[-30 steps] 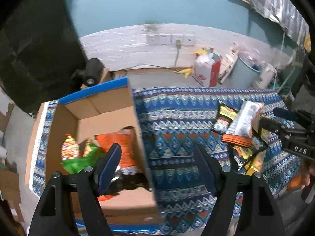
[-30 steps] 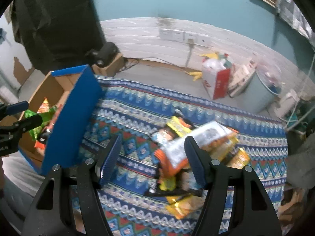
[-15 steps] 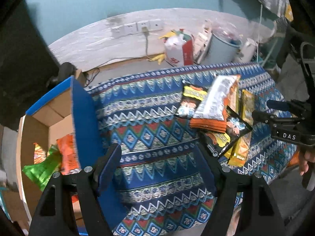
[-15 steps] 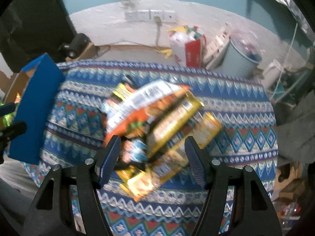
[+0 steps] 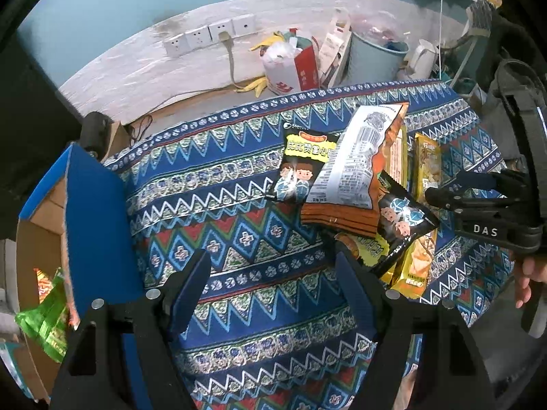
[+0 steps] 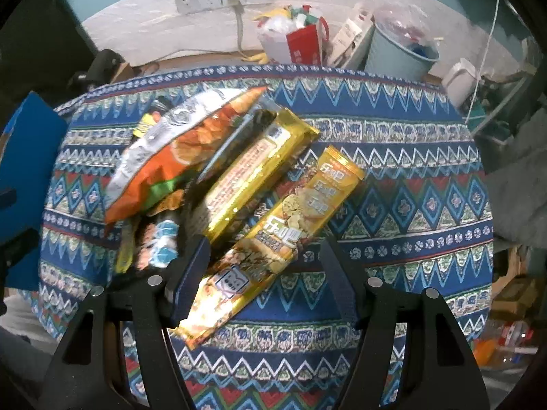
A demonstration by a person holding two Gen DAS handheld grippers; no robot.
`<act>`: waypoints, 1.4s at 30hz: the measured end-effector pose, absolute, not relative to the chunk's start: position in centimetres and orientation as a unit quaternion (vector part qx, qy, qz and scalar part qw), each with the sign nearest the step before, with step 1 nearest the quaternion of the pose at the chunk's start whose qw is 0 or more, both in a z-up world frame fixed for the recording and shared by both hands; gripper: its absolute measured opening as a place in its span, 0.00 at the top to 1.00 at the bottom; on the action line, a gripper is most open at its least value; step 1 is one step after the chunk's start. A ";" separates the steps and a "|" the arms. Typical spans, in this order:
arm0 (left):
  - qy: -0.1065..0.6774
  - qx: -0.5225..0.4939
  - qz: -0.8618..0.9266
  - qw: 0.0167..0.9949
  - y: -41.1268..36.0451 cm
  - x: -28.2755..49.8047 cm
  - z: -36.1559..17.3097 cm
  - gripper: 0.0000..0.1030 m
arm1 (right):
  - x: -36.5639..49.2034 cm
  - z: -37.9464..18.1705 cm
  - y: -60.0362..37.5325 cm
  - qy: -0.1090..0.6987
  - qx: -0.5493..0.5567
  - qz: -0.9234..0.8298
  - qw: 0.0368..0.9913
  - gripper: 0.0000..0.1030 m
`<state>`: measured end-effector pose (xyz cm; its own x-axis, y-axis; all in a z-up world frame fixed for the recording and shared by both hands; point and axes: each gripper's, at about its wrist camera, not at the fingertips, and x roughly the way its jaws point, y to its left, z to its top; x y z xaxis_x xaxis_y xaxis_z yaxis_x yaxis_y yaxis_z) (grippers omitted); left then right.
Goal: Organize snacks
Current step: 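Grasp the white-and-orange chip bag with the left tool while the right tool grasps the yellow snack stick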
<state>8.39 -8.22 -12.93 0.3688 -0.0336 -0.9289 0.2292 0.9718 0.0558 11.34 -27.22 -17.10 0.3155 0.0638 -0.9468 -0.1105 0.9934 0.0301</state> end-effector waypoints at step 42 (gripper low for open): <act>0.566 0.112 -0.151 0.803 -18.2 16.7 -18.6 0.37 | 11.1 -22.8 -32.6 0.609 -0.053 0.019 0.791 0.60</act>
<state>16.73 -18.17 -18.63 0.3145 -0.1158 -0.9422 0.3703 0.9289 0.0094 11.11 -32.59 -22.79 0.2573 -0.0344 -0.9657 -0.0938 0.9938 -0.0604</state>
